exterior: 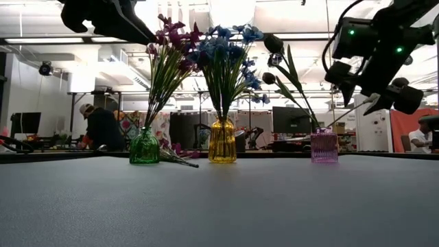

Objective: Sort flowers into vase by color
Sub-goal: Put the black flower into the purple flower vase

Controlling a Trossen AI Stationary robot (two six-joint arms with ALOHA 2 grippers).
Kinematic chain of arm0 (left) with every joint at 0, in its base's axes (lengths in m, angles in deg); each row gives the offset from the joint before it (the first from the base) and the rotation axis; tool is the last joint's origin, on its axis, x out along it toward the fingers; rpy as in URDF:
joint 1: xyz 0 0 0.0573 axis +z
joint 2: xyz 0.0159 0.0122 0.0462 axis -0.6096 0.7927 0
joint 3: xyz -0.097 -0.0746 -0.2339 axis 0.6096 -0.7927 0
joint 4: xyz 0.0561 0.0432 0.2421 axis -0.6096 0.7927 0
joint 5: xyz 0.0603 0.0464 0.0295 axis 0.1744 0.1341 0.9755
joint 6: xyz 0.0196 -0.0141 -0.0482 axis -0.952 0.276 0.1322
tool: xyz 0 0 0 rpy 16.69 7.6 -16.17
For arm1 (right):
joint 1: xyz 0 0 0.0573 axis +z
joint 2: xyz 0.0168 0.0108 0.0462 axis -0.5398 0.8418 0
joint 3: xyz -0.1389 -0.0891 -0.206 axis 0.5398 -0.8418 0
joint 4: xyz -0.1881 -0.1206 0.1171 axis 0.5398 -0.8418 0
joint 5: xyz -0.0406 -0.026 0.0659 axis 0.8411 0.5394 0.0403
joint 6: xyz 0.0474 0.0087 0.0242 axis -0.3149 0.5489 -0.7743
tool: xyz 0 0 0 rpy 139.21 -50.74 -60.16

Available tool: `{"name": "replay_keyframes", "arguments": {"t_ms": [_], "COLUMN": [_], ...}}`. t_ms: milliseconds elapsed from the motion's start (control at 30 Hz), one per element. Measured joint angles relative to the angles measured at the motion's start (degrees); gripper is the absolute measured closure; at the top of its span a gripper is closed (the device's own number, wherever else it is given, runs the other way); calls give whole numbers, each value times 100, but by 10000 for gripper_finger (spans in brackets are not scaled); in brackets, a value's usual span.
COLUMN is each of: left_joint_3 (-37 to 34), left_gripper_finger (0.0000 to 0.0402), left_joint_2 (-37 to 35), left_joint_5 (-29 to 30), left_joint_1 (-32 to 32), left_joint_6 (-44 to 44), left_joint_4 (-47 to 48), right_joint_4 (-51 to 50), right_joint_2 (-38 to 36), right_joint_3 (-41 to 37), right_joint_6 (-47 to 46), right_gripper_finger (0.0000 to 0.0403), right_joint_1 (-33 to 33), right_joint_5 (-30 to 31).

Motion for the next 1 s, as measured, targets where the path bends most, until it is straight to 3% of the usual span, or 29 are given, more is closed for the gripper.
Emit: {"name": "replay_keyframes", "arguments": {"t_ms": [333,733,1000], "left_joint_3": [-2,-2,-2], "left_gripper_finger": [208,208,208], "left_joint_2": [0,0,0], "left_joint_5": [4,4,4], "left_joint_1": [0,0,0], "left_joint_6": [0,1,1], "left_joint_4": [-5,-4,-3], "right_joint_4": [653,825,1522], "right_joint_2": [0,0,-3], "right_joint_3": [0,0,0], "right_joint_6": [1063,1403,2221], "right_gripper_finger": [250,360,389], "right_joint_1": [-594,-620,-620], "right_joint_5": [-319,-392,-407]}}
